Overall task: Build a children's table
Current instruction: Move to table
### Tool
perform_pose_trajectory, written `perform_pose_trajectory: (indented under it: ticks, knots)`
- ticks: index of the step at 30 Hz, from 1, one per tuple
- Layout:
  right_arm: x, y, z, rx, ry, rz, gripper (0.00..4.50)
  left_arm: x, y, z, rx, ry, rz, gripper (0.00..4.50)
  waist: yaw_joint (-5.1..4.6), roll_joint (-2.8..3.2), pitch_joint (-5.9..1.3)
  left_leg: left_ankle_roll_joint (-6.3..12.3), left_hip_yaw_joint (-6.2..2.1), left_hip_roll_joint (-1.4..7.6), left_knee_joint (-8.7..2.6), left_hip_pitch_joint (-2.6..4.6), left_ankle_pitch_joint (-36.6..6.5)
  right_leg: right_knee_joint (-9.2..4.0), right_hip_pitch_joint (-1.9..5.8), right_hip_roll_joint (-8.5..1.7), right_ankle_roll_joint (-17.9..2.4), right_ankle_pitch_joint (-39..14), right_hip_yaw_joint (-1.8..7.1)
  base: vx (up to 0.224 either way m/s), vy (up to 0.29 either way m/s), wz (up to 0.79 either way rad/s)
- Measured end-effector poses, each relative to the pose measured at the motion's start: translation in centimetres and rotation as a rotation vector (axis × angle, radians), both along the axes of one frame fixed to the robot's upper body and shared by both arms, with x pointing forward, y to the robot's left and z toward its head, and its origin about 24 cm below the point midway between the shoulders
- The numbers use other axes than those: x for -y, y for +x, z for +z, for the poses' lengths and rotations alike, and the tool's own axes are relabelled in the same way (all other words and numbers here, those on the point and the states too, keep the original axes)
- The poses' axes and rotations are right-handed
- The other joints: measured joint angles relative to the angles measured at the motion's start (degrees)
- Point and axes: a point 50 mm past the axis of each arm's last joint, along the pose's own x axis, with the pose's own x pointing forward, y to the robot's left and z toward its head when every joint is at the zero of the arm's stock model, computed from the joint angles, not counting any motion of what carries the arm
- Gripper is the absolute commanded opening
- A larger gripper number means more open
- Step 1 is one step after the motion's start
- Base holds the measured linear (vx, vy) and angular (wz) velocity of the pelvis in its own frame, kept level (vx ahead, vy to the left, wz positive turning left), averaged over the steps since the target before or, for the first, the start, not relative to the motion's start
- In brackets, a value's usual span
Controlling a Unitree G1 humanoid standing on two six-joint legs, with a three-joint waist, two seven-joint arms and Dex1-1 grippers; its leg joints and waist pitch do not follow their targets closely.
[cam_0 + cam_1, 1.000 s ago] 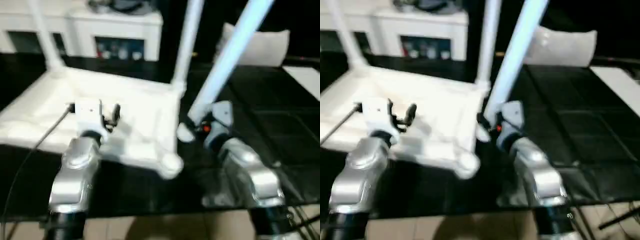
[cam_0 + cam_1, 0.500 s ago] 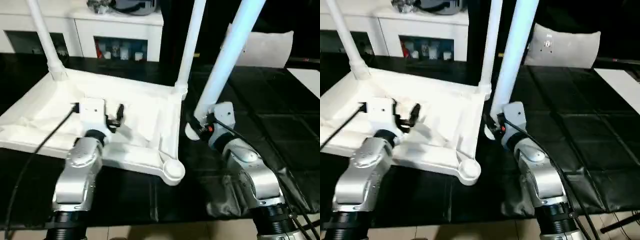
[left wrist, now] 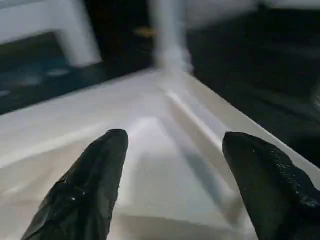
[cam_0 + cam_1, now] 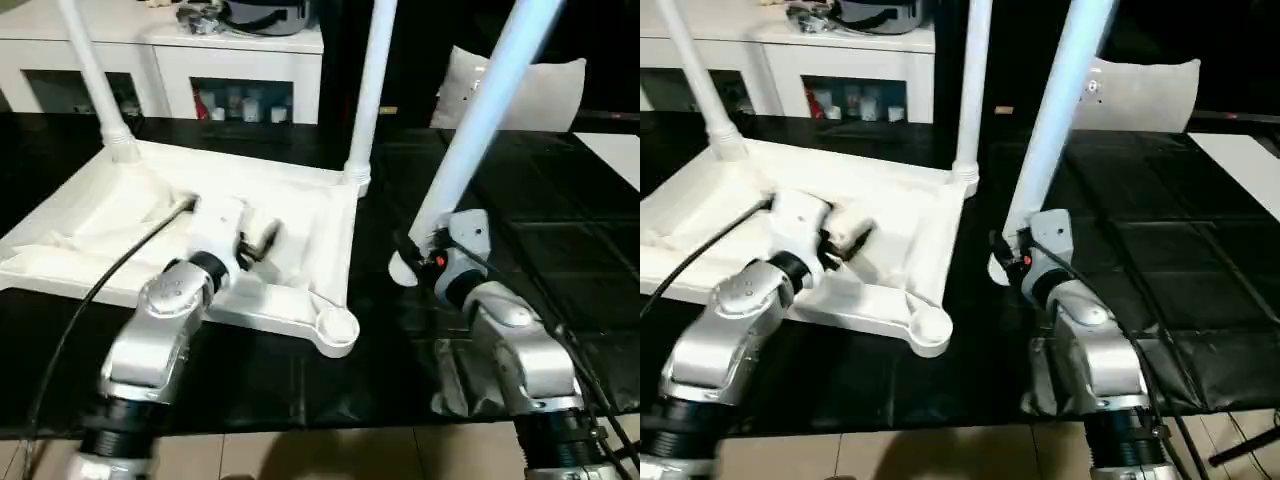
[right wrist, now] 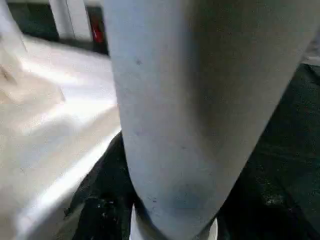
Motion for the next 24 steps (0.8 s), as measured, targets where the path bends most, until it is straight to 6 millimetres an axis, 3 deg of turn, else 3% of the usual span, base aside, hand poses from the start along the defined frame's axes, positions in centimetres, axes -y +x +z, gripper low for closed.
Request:
perform_pose_trajectory:
  ticks: [3,4,8,11,24]
  knots:
    - [0.2,0.0,0.6,0.032,0.017,0.013,1.87,0.2,-0.5,-0.3,-0.043,0.045,-0.12,3.52,0.0,0.04,0.02,0.0,0.15,0.07,-0.04,0.0,0.0,-0.04,-0.02,0.0,-0.06,-0.04,-0.01,0.0,0.0,0.0]
    - [0.3,0.0,0.6,0.033,0.026,0.023,1.87,0.0,-0.6,-0.3,-0.054,0.067,-0.153,3.24,-0.02,0.1,0.06,0.0,0.19,0.08,-0.07,0.0,0.0,-0.05,-0.02,0.0,-0.07,-0.05,0.0,0.0,0.0,0.0]
    - [0.9,-0.3,0.9,0.031,0.048,0.098,1.87,-1.0,-1.5,-0.2,-0.096,0.183,-0.351,3.12,0.04,0.53,0.33,0.01,0.36,0.12,-0.16,0.03,0.0,-0.11,-0.03,0.0,-0.08,-0.05,0.03,0.0,0.0,0.0]
    - [1.2,-0.4,1.0,0.024,0.085,0.108,1.87,-1.0,-1.8,0.0,-0.119,0.225,-0.462,2.78,0.12,0.61,0.38,0.0,0.47,0.18,-0.17,0.05,0.0,-0.1,-0.03,-0.01,-0.09,-0.06,0.03,0.0,0.0,0.0]
    - [0.7,-0.9,1.4,-0.024,0.083,0.282,1.86,-2.0,-1.0,-1.5,-0.261,0.404,-0.738,1.9,0.04,0.77,0.46,0.02,0.62,0.24,-0.23,0.07,0.07,-0.09,-0.03,-0.02,-0.11,-0.05,0.05,0.0,0.0,0.0]
